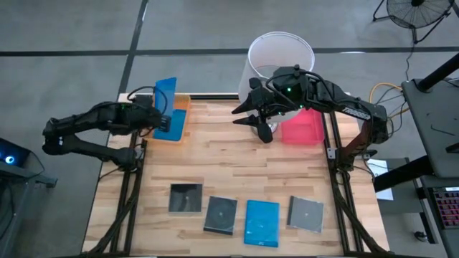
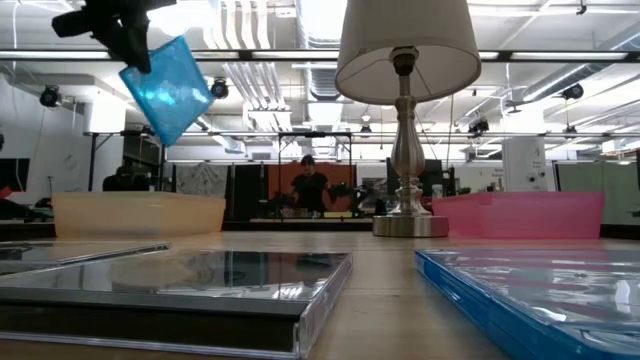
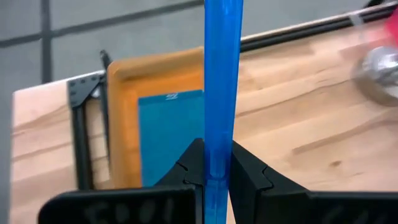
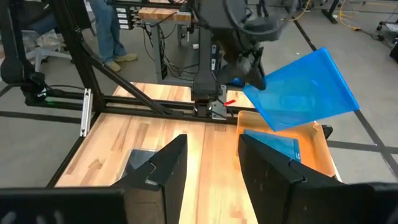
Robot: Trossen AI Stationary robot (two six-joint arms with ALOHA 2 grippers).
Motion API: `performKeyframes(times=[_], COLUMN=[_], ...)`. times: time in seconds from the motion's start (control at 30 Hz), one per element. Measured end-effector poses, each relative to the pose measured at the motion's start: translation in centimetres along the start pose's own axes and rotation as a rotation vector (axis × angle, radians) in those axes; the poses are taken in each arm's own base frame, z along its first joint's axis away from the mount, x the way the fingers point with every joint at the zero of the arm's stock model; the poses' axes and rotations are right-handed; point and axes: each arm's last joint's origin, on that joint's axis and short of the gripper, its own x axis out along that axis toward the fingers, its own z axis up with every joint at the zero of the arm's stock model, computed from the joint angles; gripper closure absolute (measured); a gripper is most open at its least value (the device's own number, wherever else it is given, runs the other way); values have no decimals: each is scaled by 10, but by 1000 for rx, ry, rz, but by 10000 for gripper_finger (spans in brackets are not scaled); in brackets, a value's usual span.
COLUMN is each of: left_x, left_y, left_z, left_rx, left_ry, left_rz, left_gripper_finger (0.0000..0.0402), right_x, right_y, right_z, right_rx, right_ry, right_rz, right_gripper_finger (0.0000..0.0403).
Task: Pick & place jewel cases by type
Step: Put the blue cd case into the orange bin
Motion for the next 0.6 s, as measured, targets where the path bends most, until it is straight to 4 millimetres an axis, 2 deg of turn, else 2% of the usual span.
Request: performKeyframes(times=[0.27,0.6], left_x=[24,57], left_y=[-2,-16], left_z=[7,12], left_rx=[66,111], left_ry=[134,276], left_rz=[130,240], left_gripper_finger=[388,388], right_x=[0,0], right_y=[0,0], right_z=[0,-1], right_rx=[0,-7], right_ry=[3,6], right_rz=[0,0], right_gripper_finger=[273,272])
